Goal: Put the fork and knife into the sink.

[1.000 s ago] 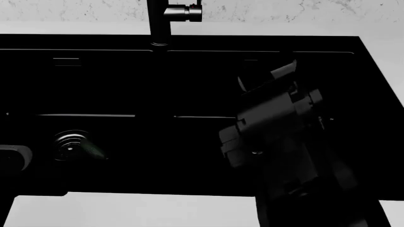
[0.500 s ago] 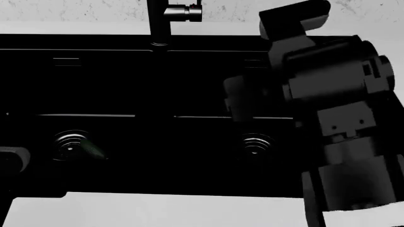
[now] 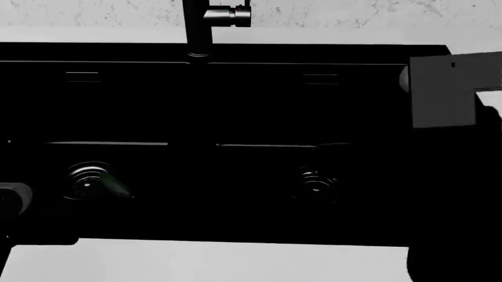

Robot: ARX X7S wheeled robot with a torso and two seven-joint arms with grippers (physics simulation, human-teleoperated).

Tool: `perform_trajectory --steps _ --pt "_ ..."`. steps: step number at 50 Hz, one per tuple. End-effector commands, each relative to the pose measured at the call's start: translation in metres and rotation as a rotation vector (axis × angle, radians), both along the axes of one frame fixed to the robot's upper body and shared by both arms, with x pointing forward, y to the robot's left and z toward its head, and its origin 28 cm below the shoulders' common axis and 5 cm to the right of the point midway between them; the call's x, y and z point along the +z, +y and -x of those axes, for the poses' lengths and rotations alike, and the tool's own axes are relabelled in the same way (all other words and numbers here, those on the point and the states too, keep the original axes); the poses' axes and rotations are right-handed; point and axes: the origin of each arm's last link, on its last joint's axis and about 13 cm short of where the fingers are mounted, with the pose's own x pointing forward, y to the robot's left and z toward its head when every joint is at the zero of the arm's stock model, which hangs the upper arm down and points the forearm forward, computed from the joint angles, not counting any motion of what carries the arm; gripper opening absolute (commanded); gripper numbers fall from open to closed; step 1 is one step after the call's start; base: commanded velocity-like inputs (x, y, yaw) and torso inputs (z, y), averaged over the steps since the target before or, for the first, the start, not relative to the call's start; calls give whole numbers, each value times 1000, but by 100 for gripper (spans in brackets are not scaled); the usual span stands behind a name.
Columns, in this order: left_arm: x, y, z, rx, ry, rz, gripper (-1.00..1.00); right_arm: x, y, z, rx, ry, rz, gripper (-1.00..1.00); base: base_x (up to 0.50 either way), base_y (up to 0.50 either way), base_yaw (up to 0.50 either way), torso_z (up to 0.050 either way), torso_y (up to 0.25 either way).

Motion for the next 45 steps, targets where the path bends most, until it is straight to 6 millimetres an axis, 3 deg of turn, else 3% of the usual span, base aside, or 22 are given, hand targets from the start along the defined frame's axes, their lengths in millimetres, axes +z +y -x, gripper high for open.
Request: perform_trajectory --steps 1,7,11,30,45 --pt "3 -1 0 -3 -11 4 100 -25 2 45 -93 -271 -11 100 0 0 0 0 0" --pt "3 0 1 7 -14 4 100 -33 4 57 -81 -308 32 100 0 0 0 0 0" --pt "3 -1 1 9 -15 5 100 -28 8 61 -107 -378 54 100 0 0 0 0 0" --pt "7 -1 2 17 -24 -5 100 -30 8 60 -50 -431 40 100 0 0 0 0 0" --pt "8 -1 1 12 -23 -9 100 -29 7 60 -28 -437 -4 100 0 497 0 0 0"
